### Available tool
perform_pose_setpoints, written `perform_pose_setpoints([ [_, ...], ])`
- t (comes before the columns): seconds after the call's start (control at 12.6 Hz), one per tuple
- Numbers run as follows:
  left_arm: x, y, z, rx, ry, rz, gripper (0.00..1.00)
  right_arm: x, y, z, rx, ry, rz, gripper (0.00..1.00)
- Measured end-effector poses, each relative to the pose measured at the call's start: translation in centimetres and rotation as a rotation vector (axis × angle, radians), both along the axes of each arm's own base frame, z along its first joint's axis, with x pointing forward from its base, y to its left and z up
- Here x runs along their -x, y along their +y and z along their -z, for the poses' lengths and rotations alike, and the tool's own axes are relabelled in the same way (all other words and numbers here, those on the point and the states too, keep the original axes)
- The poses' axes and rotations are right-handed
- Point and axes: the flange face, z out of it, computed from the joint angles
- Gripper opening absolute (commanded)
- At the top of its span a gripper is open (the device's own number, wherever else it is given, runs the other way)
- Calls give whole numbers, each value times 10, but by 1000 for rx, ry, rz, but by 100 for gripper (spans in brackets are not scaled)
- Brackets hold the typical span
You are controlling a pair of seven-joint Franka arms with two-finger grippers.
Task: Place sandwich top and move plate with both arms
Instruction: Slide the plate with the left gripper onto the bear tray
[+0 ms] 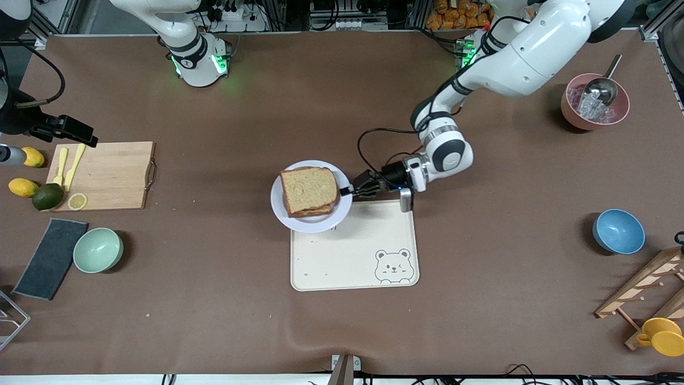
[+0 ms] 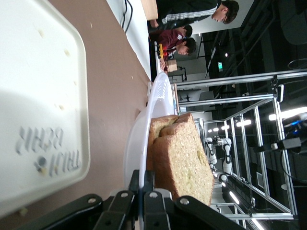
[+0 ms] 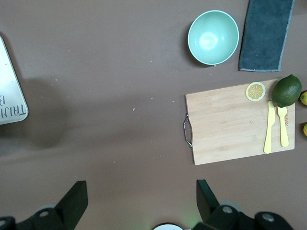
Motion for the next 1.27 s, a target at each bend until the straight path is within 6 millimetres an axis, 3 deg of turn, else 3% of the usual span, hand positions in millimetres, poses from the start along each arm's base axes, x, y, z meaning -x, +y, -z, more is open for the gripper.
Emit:
perform_pose_setpoints([
  [0.24, -31, 56, 0, -21, 9, -29, 0, 0, 0, 0, 0, 0, 0, 100],
  [0.4, -40, 80, 3, -21, 27, -58, 0, 0, 0, 0, 0, 0, 0, 100],
  [0.8, -37, 102, 19, -22, 81, -93, 0, 0, 0, 0, 0, 1, 0, 100],
  [1.27, -31, 132, 58, -42, 152, -140, 0, 0, 0, 1, 0, 2, 0, 100],
])
